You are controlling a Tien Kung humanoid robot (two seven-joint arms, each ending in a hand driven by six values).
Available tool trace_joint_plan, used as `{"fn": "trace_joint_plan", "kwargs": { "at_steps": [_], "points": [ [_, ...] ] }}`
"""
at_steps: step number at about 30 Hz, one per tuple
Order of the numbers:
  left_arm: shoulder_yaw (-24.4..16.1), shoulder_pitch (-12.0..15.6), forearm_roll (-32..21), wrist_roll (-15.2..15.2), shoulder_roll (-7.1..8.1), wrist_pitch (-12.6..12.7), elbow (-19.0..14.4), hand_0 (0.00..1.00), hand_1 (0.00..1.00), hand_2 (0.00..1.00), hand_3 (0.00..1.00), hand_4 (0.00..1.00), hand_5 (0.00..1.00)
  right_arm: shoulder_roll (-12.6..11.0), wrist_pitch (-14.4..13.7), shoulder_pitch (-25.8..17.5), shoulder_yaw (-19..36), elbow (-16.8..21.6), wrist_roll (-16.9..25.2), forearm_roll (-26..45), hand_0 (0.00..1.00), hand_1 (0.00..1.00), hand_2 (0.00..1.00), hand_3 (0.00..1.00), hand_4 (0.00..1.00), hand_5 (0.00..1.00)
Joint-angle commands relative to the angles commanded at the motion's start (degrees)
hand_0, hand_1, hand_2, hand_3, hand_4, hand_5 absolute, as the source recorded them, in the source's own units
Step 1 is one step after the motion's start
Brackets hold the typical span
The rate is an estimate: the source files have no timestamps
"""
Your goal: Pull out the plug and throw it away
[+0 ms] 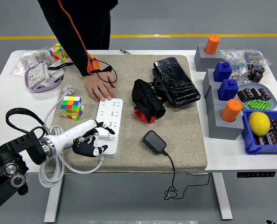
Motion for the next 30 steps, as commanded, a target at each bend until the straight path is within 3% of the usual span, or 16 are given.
{"fn": "trace_joint_plan", "kwargs": {
  "at_steps": [8, 19, 30],
  "points": [
    [-0.16, -0.05, 0.84, 2.43, 0.25, -1.38, 1.04, 0.045, 0.04, 0.115, 0.738, 0.543, 0.002, -0.16, -0.05, 0.26, -0.45, 0.04, 0.0, 0.21, 0.635, 0.675, 0.681, 0.596, 0.993, 0.452],
    [-0.24, 0.75, 0.44, 3.18, 1.7, -2.17, 0.07, 0.043, 0.04, 0.113, 0.715, 0.532, 0.002, -0.16, -0.04, 0.23, -0.86, 0.02, -0.04, 0.32, 0.634, 0.675, 0.682, 0.595, 0.992, 0.452],
    [0.51, 0.37, 0.59, 2.89, 1.44, -2.07, 1.73, 0.043, 0.039, 0.113, 0.708, 0.529, 0.002, -0.28, -0.11, 0.47, -1.12, 0.0, -0.06, 0.38, 0.634, 0.675, 0.681, 0.595, 0.993, 0.452]
  ]
}}
